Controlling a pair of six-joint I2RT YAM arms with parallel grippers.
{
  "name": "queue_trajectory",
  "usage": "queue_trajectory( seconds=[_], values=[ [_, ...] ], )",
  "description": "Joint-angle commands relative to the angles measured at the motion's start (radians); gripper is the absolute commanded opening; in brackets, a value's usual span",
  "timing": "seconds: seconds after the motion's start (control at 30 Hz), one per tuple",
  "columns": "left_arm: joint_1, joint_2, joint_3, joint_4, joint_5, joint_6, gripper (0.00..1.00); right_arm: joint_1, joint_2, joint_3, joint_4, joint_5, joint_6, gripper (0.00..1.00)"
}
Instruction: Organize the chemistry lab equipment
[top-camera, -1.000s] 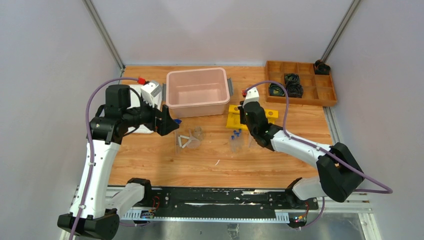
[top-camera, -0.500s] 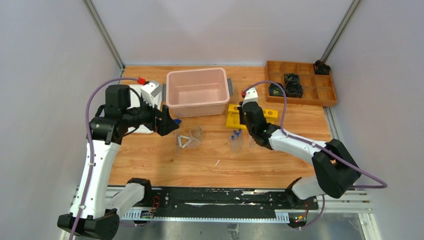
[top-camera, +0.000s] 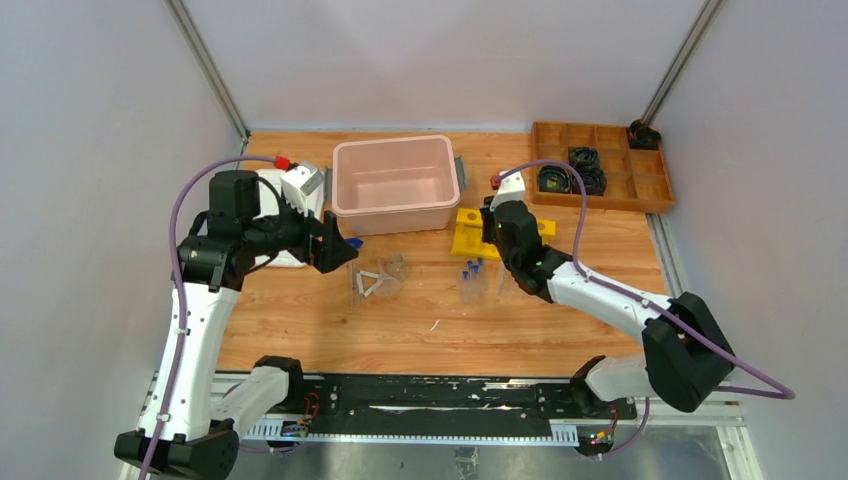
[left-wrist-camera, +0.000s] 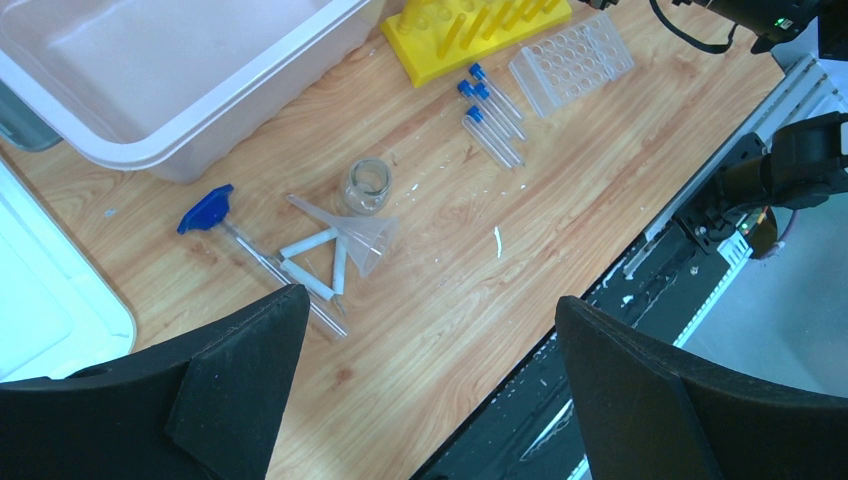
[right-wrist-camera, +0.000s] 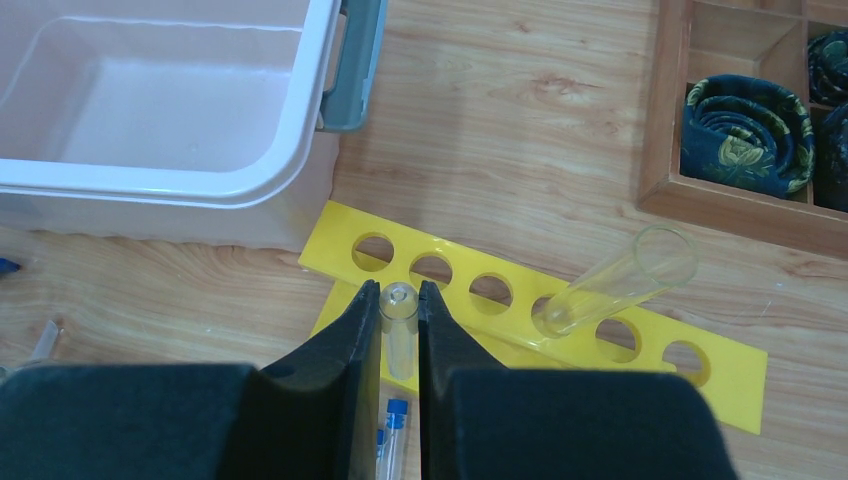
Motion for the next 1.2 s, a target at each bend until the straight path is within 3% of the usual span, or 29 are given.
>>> queue_trajectory(
  seconds=[0.0,1.17],
  values=[
    [-0.006,-0.009,-0.004,-0.001,0.028,0.012,1.0,-0.013,0.003,0.02,0.0,-0.008,0.027,0.0],
    [-0.006,0.007,0.005,-0.001,0.029,0.017,1.0,-0.013,0.138,-0.004,0.028,-0.009,0.025,0.0]
  ],
)
